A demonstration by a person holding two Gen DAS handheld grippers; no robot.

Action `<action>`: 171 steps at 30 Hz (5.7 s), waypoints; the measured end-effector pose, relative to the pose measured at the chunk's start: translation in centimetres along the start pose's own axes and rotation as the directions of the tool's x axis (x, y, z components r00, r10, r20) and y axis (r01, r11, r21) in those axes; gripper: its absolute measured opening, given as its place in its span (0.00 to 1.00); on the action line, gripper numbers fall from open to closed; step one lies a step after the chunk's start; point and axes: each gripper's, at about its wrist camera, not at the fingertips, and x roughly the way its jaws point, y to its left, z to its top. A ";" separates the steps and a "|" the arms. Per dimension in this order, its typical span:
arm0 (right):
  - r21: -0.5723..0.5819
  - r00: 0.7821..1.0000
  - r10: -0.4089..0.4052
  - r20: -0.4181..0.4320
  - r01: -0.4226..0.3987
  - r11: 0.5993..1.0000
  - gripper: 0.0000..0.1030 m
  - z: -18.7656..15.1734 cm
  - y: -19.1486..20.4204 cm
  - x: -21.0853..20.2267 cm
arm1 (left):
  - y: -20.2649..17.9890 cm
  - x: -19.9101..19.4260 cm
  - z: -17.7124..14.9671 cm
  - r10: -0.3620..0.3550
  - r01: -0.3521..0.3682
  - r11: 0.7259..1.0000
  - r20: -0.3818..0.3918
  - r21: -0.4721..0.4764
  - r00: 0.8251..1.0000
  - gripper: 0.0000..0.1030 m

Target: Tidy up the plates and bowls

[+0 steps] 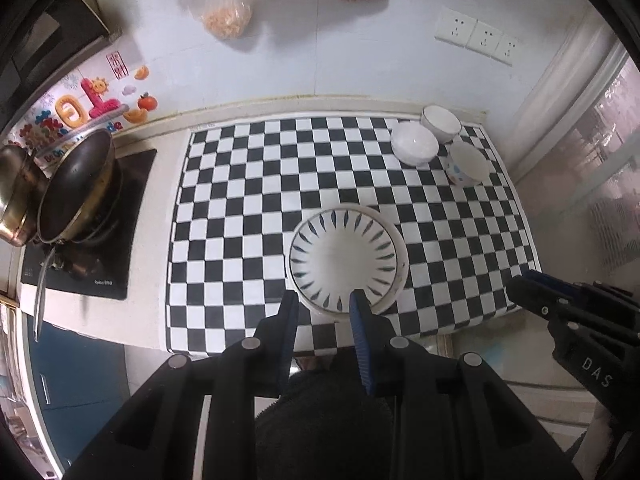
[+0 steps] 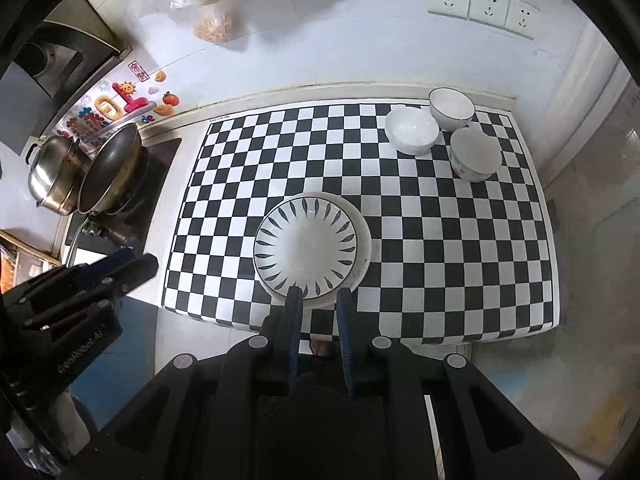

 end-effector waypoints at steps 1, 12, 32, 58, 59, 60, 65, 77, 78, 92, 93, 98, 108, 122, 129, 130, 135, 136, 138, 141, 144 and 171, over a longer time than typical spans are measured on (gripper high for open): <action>0.001 1.000 -0.003 -0.003 0.003 1.000 0.19 -0.1 0.0 0.1 | 0.0 0.2 -0.1 -0.005 0.005 1.000 -0.011 0.000 1.000 0.23; 0.008 0.999 -0.021 -0.029 0.022 1.000 0.19 -0.6 0.9 1.0 | 0.4 0.8 -1.0 -0.020 0.020 1.000 -0.035 0.000 0.999 0.23; 0.290 0.993 0.082 0.085 -0.103 0.951 0.82 4.7 -12.7 6.5 | -2.1 9.2 10.0 -0.011 0.012 0.997 0.024 -0.080 1.000 0.31; 0.600 0.935 0.304 -0.184 -0.138 0.788 0.34 23.7 -28.1 36.7 | -14.2 38.6 33.0 -0.103 0.140 0.986 -0.329 0.092 0.939 0.31; 0.601 0.934 0.302 -0.192 -0.131 0.788 0.33 23.9 -28.1 37.2 | -14.3 39.2 33.1 -0.097 0.139 0.985 -0.344 0.099 0.934 0.31; 0.606 0.932 0.299 -0.205 -0.119 0.786 0.32 24.1 -28.1 37.6 | -14.4 39.7 33.2 -0.092 0.136 0.985 -0.351 0.102 0.932 0.31; 0.596 0.934 0.271 -0.233 -0.083 0.799 0.23 24.3 -27.6 39.0 | -14.4 41.0 32.9 -0.138 0.179 0.980 -0.363 0.084 0.921 0.25; 0.504 0.940 0.233 -0.250 -0.079 0.860 0.17 23.2 -25.9 37.6 | -13.8 35.9 27.4 -0.181 0.212 0.975 -0.308 0.071 0.934 0.24; 0.496 0.939 0.237 -0.249 -0.086 0.864 0.17 22.8 -26.0 37.2 | -13.8 35.2 26.7 -0.182 0.212 0.975 -0.303 0.067 0.935 0.24; 0.388 0.928 0.228 -0.296 -0.102 0.916 0.17 13.9 -25.6 32.0 | -17.1 29.5 15.9 -0.217 0.249 0.967 -0.326 0.057 0.920 0.24; 0.387 0.926 0.228 -0.301 -0.100 0.917 0.17 13.3 -25.8 31.9 | -17.4 29.5 15.3 -0.220 0.252 0.966 -0.332 0.055 0.917 0.24; 0.379 0.921 0.211 -0.327 -0.077 0.922 0.17 9.3 -26.1 31.3 | -18.6 30.2 12.7 -0.235 0.271 0.962 -0.365 0.048 0.901 0.24; 0.377 0.905 0.197 -0.376 -0.044 0.925 0.17 6.6 -25.1 33.9 | -20.4 32.2 10.1 -0.174 0.252 0.963 -0.494 0.096 0.852 0.24; 0.357 0.884 0.207 -0.419 -0.049 0.933 0.17 4.4 -24.2 35.2 | -20.8 33.2 8.5 -0.125 0.218 0.969 -0.527 0.118 0.840 0.24; 0.355 0.881 0.212 -0.424 -0.053 0.933 0.17 4.4 -25.3 34.4 | -21.0 33.3 8.4 -0.117 0.219 0.968 -0.547 0.124 0.829 0.24; 0.351 0.880 0.210 -0.426 -0.053 0.935 0.17 4.4 -25.2 34.4 | -21.0 33.3 8.3 -0.117 0.219 0.968 -0.548 0.124 0.828 0.24; 0.362 0.873 0.226 -0.431 -0.062 0.930 0.17 4.4 -25.1 34.2 | -21.0 32.3 8.4 -0.095 0.199 0.970 -0.531 0.142 0.842 0.24; 0.361 0.873 0.226 -0.431 -0.063 0.930 0.17 4.5 -25.1 34.0 | -20.9 31.9 8.5 -0.088 0.192 0.970 -0.523 0.148 0.848 0.24; 0.361 0.874 0.226 -0.430 -0.063 0.931 0.17 4.5 -25.2 33.6 | -20.6 31.2 8.7 -0.080 0.183 0.971 -0.511 0.154 0.856 0.24; 0.358 0.877 0.228 -0.423 -0.069 0.931 0.18 4.7 -25.2 32.5 | -20.2 29.7 9.3 -0.069 0.170 0.972 -0.494 0.163 0.867 0.24; 0.349 0.888 0.223 -0.403 -0.076 0.934 0.18 5.1 -25.3 30.6 | -19.9 27.8 10.4 -0.071 0.162 0.973 -0.458 0.162 0.886 0.24; 0.428 0.983 0.143 -0.117 -0.080 0.900 0.62 29.6 -36.8 31.9 | -23.2 37.9 34.6 -0.176 0.198 0.979 -0.310 0.041 0.934 0.29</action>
